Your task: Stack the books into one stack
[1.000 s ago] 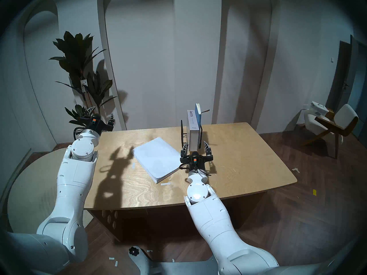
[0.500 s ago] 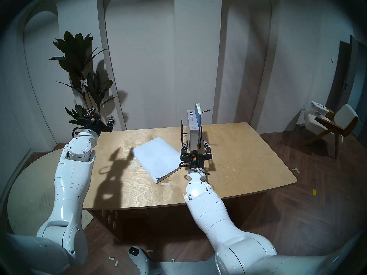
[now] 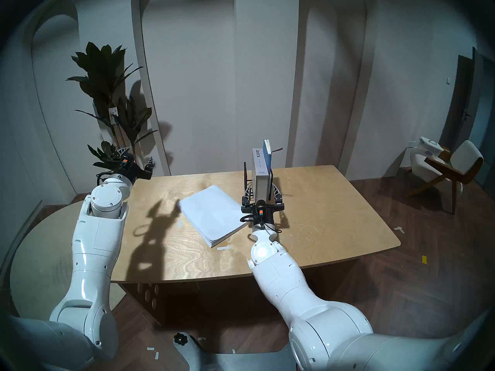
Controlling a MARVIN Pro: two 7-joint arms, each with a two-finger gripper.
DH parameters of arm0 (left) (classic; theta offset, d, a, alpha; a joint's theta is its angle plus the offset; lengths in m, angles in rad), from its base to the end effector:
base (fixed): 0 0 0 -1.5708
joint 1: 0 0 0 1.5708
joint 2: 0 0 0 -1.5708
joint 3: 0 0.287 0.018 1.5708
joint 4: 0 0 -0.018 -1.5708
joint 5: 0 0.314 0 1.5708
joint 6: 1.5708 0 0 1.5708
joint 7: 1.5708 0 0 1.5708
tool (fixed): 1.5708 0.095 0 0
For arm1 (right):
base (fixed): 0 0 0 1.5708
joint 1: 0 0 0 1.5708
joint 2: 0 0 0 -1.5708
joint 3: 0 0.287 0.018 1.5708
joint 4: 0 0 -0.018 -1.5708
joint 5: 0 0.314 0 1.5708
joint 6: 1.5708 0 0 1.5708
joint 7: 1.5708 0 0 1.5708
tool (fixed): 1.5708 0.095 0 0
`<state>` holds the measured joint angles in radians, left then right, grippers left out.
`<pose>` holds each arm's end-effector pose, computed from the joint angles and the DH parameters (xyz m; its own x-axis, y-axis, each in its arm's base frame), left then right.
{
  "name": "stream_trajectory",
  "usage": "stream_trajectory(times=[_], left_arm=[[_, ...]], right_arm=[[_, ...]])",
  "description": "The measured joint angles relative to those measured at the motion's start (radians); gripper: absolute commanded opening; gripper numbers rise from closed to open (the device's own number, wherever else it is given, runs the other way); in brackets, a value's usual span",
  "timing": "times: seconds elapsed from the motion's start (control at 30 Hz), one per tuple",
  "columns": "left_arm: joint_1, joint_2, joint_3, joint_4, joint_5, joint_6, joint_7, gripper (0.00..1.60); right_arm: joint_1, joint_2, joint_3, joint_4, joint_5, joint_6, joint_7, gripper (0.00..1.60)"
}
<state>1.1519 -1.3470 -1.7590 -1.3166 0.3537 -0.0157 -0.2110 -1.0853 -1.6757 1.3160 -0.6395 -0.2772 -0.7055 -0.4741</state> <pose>0.5258 0.1471 -0.1919 -0.0774 -0.4938 0.8661 0.0940 -0.8685 -0.4868 0.5056 0.1037 -0.3607 -0.3314 0.1505 0.9314 -0.0678 -0.9884 0.1356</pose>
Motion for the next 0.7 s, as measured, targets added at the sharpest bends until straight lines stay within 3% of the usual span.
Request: stream_trajectory(times=[0.27,0.7], left_arm=[[0.002,0.001,0.0,-0.004,0.002,-0.002,0.006,1.6],[0.004,0.001,0.002,-0.006,0.003,-0.003,0.012,1.6]], right_arm=[[0.007,0.0,0.02,-0.007,0.061,0.019,0.078,1.6],[0.001,0.025,0.043,-0.082,0.16,0.174,0.275,1.6]])
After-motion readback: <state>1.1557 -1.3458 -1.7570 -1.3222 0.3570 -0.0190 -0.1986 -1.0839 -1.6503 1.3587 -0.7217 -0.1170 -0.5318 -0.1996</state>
